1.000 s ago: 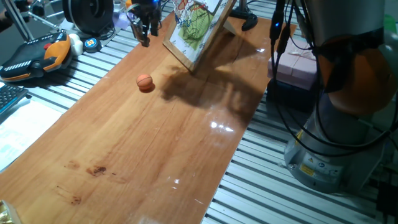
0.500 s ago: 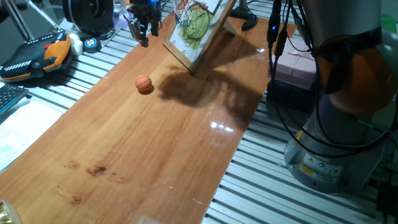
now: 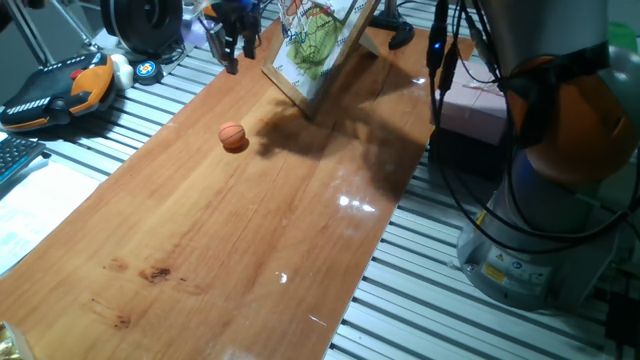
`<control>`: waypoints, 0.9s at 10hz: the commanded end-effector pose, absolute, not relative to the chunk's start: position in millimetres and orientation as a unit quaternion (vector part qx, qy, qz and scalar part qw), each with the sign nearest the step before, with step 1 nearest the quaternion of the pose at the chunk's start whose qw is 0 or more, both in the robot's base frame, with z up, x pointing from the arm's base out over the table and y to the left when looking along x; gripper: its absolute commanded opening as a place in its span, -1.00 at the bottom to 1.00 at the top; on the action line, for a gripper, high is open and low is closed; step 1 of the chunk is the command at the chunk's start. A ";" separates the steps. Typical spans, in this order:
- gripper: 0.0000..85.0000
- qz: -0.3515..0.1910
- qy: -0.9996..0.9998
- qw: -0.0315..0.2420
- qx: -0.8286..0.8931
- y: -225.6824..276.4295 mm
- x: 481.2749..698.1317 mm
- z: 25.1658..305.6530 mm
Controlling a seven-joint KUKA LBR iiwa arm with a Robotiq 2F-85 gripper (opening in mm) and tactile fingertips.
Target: Grab a basketball, release it and shoot it into the basket
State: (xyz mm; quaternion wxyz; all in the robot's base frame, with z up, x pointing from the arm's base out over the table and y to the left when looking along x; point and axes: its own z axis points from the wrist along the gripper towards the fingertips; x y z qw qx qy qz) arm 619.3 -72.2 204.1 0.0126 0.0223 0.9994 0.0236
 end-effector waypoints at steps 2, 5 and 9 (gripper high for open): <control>0.50 0.024 0.999 0.016 0.022 -66.5 631.1 183.4; 0.60 0.022 0.999 0.042 0.020 -53.3 640.5 141.4; 0.69 -0.006 0.998 0.062 0.011 -49.1 647.1 98.8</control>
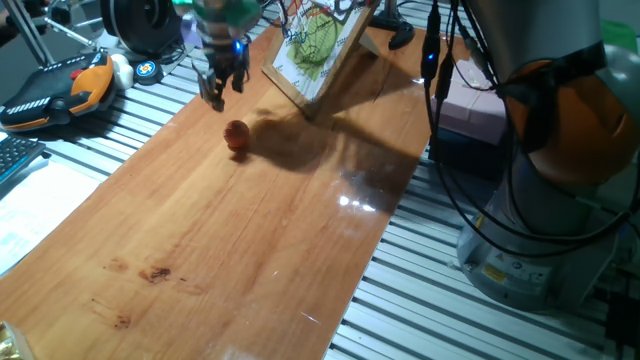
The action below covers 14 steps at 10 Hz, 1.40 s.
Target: Grab a basketball, release it and shoot it into the basket
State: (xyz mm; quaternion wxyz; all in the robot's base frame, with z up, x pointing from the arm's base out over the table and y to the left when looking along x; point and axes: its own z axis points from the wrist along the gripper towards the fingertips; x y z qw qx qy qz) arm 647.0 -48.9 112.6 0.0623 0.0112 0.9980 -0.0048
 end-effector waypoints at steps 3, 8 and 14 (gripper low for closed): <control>0.69 -0.006 0.998 0.062 0.017 -45.3 641.4 78.1; 0.69 -0.003 0.997 0.070 0.013 -42.9 637.1 66.7; 0.29 0.008 0.996 0.084 0.006 -41.3 633.2 57.5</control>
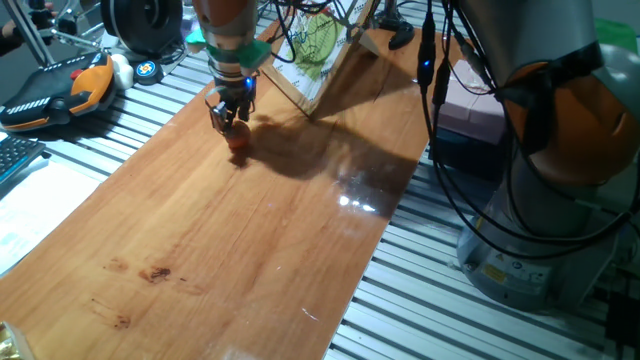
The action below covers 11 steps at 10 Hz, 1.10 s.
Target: Grab a basketball, release it and shoot it into the basket
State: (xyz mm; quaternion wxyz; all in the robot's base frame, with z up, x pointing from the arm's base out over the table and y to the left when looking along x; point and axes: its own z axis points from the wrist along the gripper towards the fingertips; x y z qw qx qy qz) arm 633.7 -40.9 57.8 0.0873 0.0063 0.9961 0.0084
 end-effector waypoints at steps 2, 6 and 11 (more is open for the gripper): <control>-0.04 0.005 0.996 0.091 -0.002 -40.3 631.6 57.1; -0.78 0.009 0.997 0.069 -0.019 -37.4 629.6 77.9; -0.11 -0.008 0.998 0.063 0.002 -36.8 627.5 96.1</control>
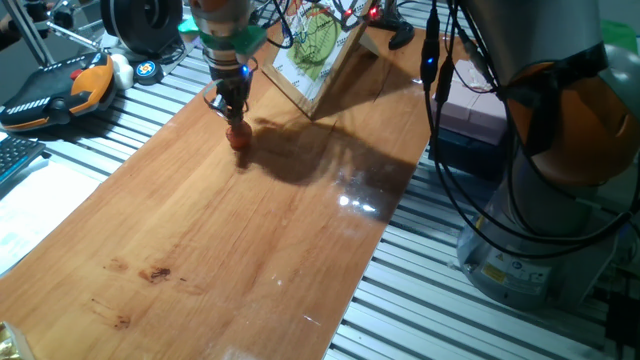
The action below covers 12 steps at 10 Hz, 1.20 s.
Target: Grab a basketball, release it and shoot it into the basket
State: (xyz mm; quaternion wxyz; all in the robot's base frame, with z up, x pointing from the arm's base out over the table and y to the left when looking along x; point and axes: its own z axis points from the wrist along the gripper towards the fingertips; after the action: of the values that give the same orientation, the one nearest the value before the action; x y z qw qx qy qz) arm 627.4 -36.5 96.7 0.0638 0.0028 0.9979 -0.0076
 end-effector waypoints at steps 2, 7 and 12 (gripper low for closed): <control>0.94 -0.014 0.996 0.087 0.032 -37.1 626.6 103.3; 1.00 0.003 0.994 0.104 0.028 -38.4 631.5 74.8; 1.00 0.011 0.993 0.113 0.026 -39.9 628.0 51.6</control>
State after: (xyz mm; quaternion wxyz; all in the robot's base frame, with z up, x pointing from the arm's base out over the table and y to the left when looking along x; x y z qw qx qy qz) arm 627.6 -39.8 51.5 0.1132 0.0257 0.9932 0.0107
